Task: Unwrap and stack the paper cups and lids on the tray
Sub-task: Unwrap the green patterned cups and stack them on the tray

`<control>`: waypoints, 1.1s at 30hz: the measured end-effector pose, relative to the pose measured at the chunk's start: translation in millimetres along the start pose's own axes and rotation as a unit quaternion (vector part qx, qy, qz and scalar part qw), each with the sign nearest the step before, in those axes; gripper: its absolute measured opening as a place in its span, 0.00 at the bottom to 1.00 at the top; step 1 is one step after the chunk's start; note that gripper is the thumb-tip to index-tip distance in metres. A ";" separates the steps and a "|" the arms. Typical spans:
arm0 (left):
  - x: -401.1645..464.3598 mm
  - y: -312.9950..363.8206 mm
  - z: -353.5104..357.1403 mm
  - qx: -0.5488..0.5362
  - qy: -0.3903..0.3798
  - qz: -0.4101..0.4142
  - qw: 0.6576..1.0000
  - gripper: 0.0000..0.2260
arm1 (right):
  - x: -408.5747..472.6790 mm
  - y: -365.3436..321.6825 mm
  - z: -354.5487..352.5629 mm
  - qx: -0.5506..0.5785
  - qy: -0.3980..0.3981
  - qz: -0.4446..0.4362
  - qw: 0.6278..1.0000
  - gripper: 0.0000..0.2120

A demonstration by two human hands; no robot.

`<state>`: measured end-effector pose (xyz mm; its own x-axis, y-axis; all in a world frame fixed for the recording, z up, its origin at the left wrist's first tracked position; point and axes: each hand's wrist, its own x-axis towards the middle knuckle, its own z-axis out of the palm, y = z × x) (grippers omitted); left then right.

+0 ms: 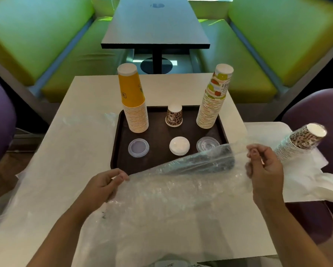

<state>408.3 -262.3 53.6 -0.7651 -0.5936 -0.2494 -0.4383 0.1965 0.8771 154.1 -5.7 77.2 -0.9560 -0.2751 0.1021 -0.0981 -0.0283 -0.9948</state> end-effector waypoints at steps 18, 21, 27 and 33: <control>-13.6 -98.4 73.0 0.494 0.066 0.083 0.863 0.31 | -25.6 121.9 -8.8 -0.356 0.017 0.057 0.932 0.13; -13.4 -113.1 79.2 0.485 0.062 0.063 0.870 0.33 | -32.1 112.4 6.3 -0.449 0.093 -0.092 0.884 0.20; -10.2 -114.5 88.0 0.462 0.075 0.069 0.881 0.31 | -113.4 84.3 133.6 -0.386 -0.285 -0.316 0.819 0.23; -8.3 -120.0 87.9 0.469 0.076 0.102 0.874 0.29 | -135.8 136.2 155.5 -0.516 -0.396 -0.281 0.706 0.26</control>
<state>425.8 -212.4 -85.7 -0.8323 -0.5542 -0.0083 -0.5485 0.8214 0.1567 313.5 -121.6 -72.1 -0.2711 -0.9616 0.0417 -0.9399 0.2552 -0.2268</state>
